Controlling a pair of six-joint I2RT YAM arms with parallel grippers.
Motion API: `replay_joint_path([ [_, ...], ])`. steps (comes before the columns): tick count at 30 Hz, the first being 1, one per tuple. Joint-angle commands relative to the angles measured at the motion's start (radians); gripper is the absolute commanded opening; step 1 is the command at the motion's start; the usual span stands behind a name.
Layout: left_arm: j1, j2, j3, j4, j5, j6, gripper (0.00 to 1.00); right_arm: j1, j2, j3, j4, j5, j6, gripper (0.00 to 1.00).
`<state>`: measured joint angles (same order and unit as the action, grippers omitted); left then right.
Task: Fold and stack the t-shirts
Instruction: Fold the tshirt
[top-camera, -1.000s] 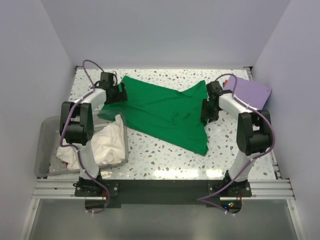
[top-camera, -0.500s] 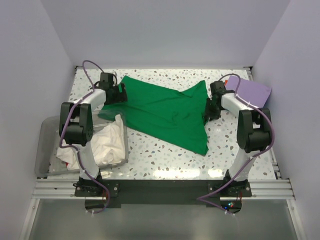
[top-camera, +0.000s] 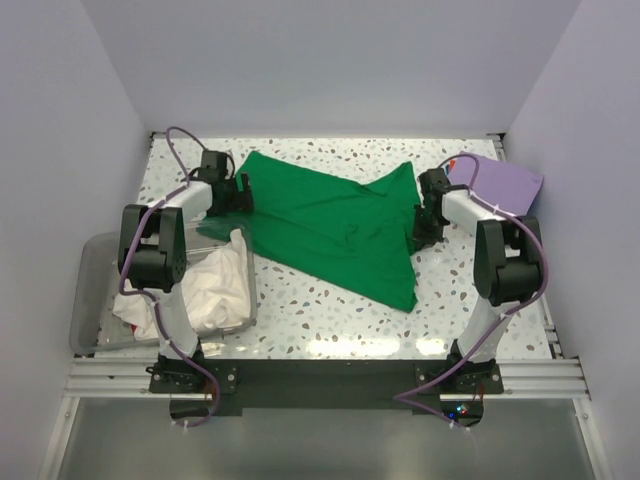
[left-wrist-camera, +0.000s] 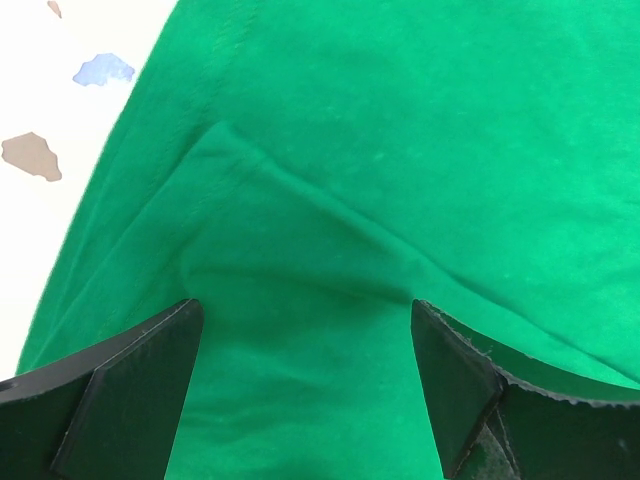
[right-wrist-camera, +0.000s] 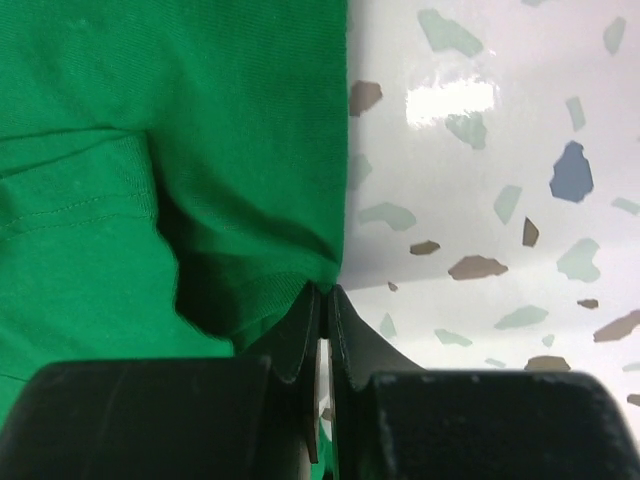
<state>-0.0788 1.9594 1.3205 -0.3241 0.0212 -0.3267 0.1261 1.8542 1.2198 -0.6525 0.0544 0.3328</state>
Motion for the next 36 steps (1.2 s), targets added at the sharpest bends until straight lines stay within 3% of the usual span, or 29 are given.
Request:
replay_joint_path([
  [1, 0.011, 0.004, -0.009, 0.000, -0.038, -0.014, 0.90, -0.005, -0.061, -0.025, -0.053, 0.059, 0.005, 0.01],
  [7, 0.016, 0.004, -0.020, 0.003, -0.046, -0.014, 0.90, -0.005, -0.056, -0.025, -0.062, 0.084, 0.002, 0.02],
  [10, 0.016, -0.011, -0.024, 0.014, -0.026, -0.011, 0.91, -0.005, -0.064, -0.006, -0.073, 0.062, -0.002, 0.19],
  [11, 0.016, -0.023, -0.024, 0.016, -0.017, -0.009, 0.91, -0.003, -0.069, 0.000, -0.081, 0.056, -0.006, 0.33],
  [13, 0.016, -0.049, -0.018, 0.020, 0.006, -0.011, 0.91, -0.003, -0.101, 0.024, -0.114, 0.042, -0.014, 0.48],
  [18, 0.016, -0.085, 0.054, 0.013, 0.023, -0.017, 0.91, -0.003, -0.168, 0.121, -0.171, 0.006, -0.035, 0.59],
  [23, 0.016, -0.083, 0.111, 0.026, 0.032, -0.015, 0.92, -0.005, -0.147, 0.248, -0.174, -0.047, -0.034, 0.61],
  [36, 0.014, 0.088, 0.299, 0.201, 0.088, -0.075, 0.92, -0.009, 0.313, 0.688, 0.048, -0.082, 0.100, 0.58],
])
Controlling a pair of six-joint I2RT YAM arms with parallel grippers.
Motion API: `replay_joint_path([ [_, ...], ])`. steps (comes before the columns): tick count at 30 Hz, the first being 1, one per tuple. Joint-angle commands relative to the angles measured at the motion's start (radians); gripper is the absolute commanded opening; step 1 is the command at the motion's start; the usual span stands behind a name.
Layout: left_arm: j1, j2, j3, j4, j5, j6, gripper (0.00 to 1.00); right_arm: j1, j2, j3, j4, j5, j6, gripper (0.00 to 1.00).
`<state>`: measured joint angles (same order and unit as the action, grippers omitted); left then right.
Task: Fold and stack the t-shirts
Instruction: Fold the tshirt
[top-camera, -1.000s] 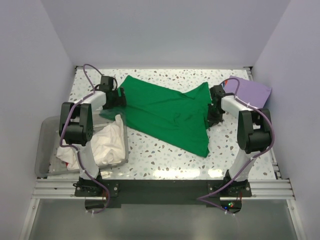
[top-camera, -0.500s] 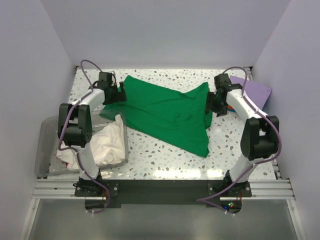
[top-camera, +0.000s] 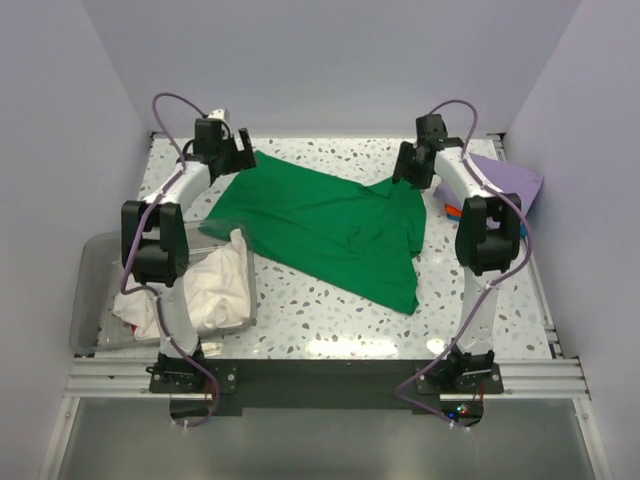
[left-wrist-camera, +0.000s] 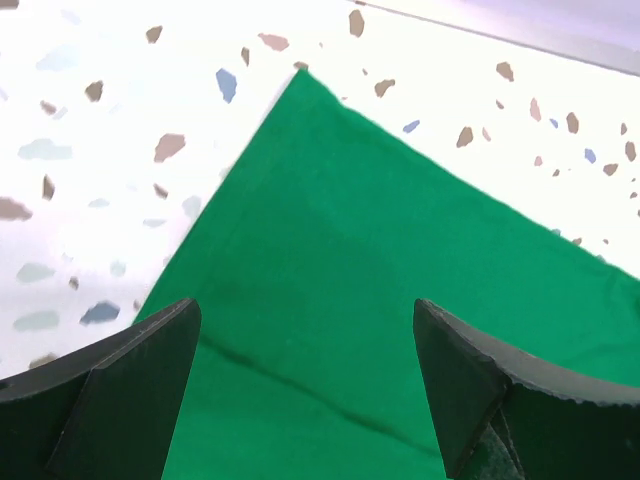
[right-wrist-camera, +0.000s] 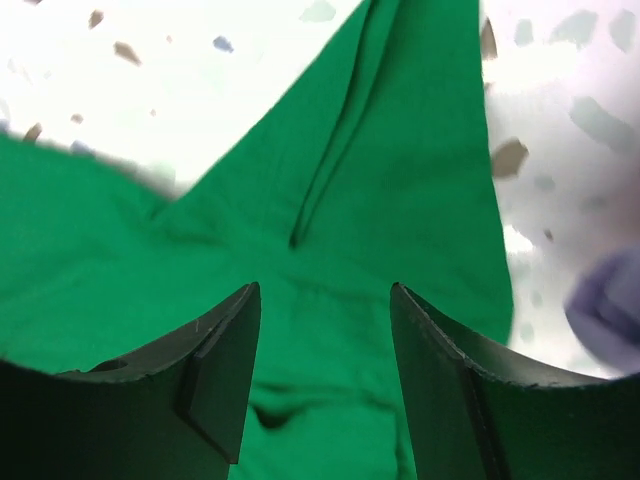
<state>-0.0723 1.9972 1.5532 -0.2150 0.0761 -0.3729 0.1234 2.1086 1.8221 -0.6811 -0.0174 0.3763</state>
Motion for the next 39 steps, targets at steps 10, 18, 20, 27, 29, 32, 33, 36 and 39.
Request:
replay_joint_path([
  [10, 0.008, 0.118, 0.110, 0.167, 0.028, -0.021, 0.92, -0.022, 0.257, 0.264, 0.163, 0.066, 0.099, 0.56],
  [18, -0.001, 0.204, 0.183, 0.249, 0.033, -0.020, 0.91, -0.039, 0.362, 0.381, 0.158, 0.062, 0.092, 0.54],
  [20, -0.003, 0.238, 0.214, 0.253, 0.025, -0.023, 0.90, -0.041, 0.399, 0.414, 0.135, 0.057, 0.090, 0.51],
  [27, -0.004, 0.302, 0.288, 0.241, -0.002, -0.012, 0.90, -0.039, 0.422, 0.390, 0.155, 0.042, 0.095, 0.43],
  [29, -0.004, 0.313, 0.303, 0.238, -0.016, -0.004, 0.90, -0.041, 0.429, 0.393, 0.153, 0.033, 0.095, 0.36],
  [32, -0.004, 0.330, 0.321, 0.243, -0.044, 0.011, 0.90, -0.041, 0.403, 0.369, 0.164, 0.025, 0.102, 0.05],
  [33, -0.006, 0.337, 0.329, 0.244, -0.055, 0.018, 0.90, -0.041, 0.392, 0.356, 0.167, 0.025, 0.105, 0.00],
  [36, -0.009, 0.373, 0.373, 0.249, -0.073, 0.035, 0.90, -0.039, 0.308, 0.283, 0.181, 0.027, 0.104, 0.00],
  [39, -0.018, 0.413, 0.427, 0.241, -0.114, 0.063, 0.90, -0.039, 0.185, 0.162, 0.213, 0.020, 0.119, 0.00],
])
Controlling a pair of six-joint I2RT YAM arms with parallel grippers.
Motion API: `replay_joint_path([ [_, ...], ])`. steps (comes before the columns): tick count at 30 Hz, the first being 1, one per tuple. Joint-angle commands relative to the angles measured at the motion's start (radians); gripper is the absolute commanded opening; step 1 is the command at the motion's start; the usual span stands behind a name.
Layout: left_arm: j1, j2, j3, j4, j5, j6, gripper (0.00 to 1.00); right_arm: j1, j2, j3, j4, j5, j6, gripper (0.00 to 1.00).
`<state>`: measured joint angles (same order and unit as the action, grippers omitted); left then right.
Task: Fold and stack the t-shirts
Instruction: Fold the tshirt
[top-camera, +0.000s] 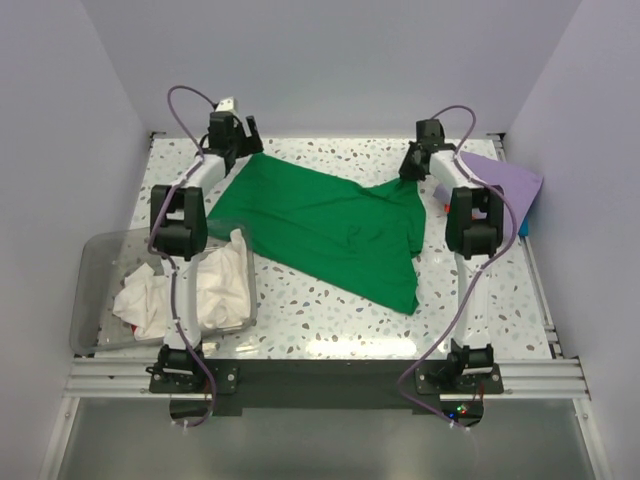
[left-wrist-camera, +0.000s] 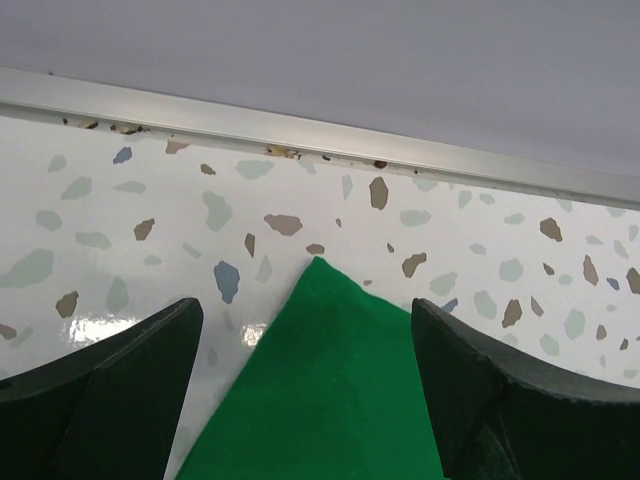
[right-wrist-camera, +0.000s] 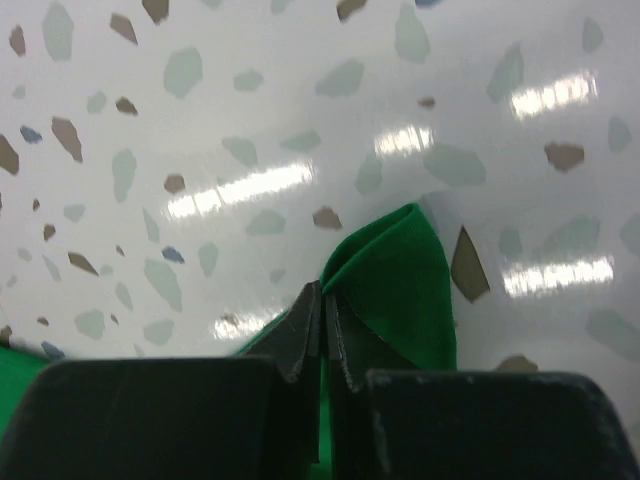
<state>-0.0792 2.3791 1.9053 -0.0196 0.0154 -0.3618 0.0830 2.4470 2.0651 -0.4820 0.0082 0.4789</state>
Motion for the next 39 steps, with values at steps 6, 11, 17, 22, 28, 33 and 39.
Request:
replay_joint_path([
  [6, -0.019, 0.068, 0.115, 0.052, -0.075, 0.072, 0.89, 0.029, -0.339, -0.287, 0.034, -0.095, 0.040, 0.00],
  [11, -0.036, 0.089, 0.123, 0.061, -0.063, 0.077, 0.89, 0.086, -0.454, -0.381, -0.006, -0.117, 0.035, 0.00],
  [17, -0.045, 0.104, 0.129, 0.046, -0.052, 0.064, 0.88, 0.133, -0.561, -0.477, -0.050, -0.129, 0.064, 0.00],
  [22, -0.047, 0.101, 0.126, 0.030, -0.052, 0.058, 0.88, 0.165, -0.649, -0.554, -0.087, -0.149, 0.082, 0.00],
  [28, -0.047, 0.086, 0.104, 0.021, -0.054, 0.031, 0.88, 0.190, -0.766, -0.661, -0.136, -0.163, 0.093, 0.00],
  [33, -0.047, 0.072, 0.089, -0.028, -0.068, -0.009, 0.87, 0.198, -0.829, -0.724, -0.152, -0.171, 0.107, 0.00],
  [39, -0.047, 0.074, 0.083, -0.060, -0.074, -0.057, 0.85, 0.205, -0.870, -0.789, -0.144, -0.172, 0.113, 0.00],
])
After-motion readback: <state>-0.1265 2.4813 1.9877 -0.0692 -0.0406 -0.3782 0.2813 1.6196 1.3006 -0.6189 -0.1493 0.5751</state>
